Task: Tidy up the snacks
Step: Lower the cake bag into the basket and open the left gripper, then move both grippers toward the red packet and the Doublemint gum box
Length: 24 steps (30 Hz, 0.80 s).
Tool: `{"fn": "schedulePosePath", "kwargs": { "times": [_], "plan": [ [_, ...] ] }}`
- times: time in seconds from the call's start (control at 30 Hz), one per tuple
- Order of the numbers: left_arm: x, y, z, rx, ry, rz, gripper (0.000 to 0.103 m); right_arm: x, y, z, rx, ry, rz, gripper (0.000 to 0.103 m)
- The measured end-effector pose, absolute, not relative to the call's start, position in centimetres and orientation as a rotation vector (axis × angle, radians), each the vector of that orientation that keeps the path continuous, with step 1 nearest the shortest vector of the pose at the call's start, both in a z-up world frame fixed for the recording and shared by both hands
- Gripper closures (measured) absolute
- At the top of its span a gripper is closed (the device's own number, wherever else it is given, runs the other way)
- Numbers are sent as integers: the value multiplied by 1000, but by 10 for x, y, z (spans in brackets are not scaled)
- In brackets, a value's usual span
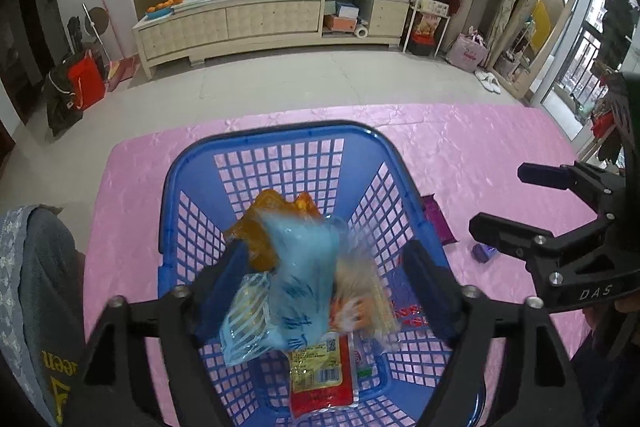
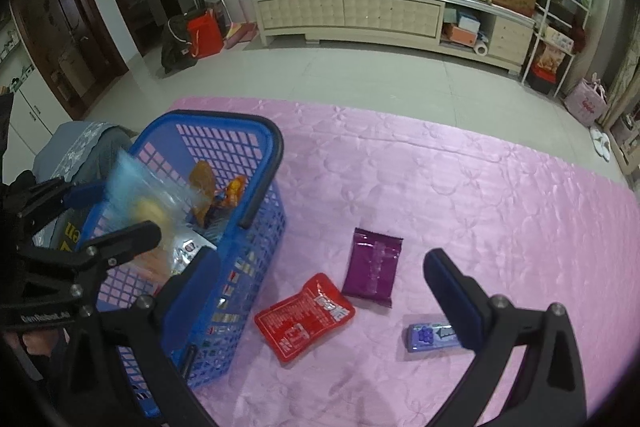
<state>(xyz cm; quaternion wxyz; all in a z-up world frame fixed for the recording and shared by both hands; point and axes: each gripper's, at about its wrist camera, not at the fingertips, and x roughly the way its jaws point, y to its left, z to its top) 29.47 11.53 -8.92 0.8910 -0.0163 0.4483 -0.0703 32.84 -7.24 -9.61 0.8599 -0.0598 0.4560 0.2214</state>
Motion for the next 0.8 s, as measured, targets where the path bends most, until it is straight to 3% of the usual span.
{"fn": "schedulePosePath", "kwargs": {
  "times": [0.8],
  "plan": [
    [237,8,-50,150,848,-292,23,277,-188,-56,-49,887,402,0]
  ]
}}
